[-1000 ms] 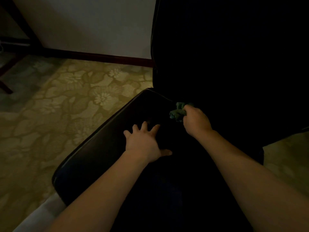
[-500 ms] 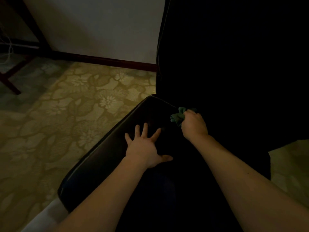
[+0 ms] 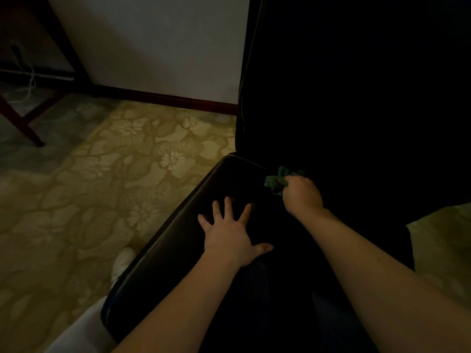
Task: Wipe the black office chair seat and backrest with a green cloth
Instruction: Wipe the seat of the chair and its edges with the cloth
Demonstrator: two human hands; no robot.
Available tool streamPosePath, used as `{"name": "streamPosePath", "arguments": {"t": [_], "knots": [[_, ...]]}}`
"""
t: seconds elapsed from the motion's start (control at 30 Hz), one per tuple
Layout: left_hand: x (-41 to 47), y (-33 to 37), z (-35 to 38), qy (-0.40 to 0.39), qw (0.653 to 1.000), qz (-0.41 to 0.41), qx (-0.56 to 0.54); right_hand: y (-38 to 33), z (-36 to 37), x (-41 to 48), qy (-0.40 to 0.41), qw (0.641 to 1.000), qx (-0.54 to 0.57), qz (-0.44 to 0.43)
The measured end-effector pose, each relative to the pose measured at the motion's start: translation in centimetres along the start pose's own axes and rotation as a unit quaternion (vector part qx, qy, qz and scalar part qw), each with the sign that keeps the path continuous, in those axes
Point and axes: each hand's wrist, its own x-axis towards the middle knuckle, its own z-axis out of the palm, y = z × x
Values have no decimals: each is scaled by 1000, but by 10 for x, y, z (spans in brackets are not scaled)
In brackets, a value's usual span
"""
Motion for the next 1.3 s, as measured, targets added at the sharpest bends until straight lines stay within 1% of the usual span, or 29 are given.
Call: {"name": "streamPosePath", "arguments": {"t": [0.1, 0.17, 0.23, 0.37, 0.43, 0.5, 0.6, 0.67, 0.77, 0.83, 0.9, 1.03, 1.17, 1.3], "knots": [[0, 1, 4, 3, 1000, -6, 2, -12, 7, 6, 11, 1000, 4, 8], [0, 4, 8, 8, 1000, -21, 6, -18, 13, 11, 15, 1000, 4, -4], [-1, 6, 11, 12, 999, -35, 8, -28, 18, 16, 20, 999, 7, -30], [-6, 10, 17, 20, 998, -54, 11, -51, 27, 22, 15, 993, 18, -112], [-8, 11, 19, 23, 998, -61, 12, -54, 28, 22, 8, 991, 16, -129], [-11, 10, 19, 24, 997, -65, 23, -46, 27, 21, 3, 993, 28, -116], [-13, 8, 17, 26, 996, -60, 67, -31, 26, 13, 15, 997, 59, -43], [-14, 1, 8, 37, 995, -38, 85, -30, 28, 8, 20, 998, 54, -12], [-6, -18, -14, 38, 994, 23, 96, -36, 23, 4, -1, 999, 52, -7], [2, -33, -22, 10, 995, 57, 81, -40, 20, 4, -9, 999, 48, -4], [6, -42, -20, -24, 997, 72, 32, -46, 20, 3, -2, 999, 39, 5], [6, -43, -9, -21, 997, 71, 14, -66, 24, 2, -1, 999, 24, 23], [5, -41, -5, -21, 998, 58, 9, -100, 30, 9, -8, 1000, 24, -3], [1, -42, -3, -27, 998, 56, 6, -112, 35, 13, -42, 997, 12, -69]]}}
